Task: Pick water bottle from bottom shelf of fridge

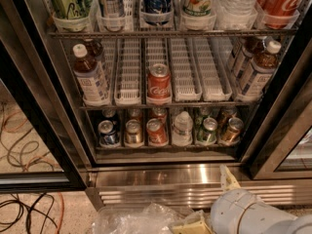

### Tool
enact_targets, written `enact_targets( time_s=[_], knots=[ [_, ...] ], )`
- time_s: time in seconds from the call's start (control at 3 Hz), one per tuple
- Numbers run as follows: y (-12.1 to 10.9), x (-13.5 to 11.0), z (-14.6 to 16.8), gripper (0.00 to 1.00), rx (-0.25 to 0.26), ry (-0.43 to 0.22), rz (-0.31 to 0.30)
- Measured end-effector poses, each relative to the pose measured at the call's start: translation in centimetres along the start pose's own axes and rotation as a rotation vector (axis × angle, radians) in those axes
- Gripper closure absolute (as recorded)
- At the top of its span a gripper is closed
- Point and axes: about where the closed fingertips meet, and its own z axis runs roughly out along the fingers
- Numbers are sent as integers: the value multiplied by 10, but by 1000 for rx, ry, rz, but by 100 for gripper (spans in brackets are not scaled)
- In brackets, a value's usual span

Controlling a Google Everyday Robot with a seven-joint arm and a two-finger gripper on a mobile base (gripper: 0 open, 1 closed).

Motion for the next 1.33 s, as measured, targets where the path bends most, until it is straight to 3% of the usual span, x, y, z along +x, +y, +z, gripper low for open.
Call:
enact_targets(
  time_s=[0.33,0.67,1.0,1.33],
  knots=[
    [0,0,0,0,0,-1,6],
    [-9,-4,6,0,22,-51,46],
    [-46,-40,12,0,90,-225,139],
    [-70,-50,22,0,119,-344,148]
  ],
)
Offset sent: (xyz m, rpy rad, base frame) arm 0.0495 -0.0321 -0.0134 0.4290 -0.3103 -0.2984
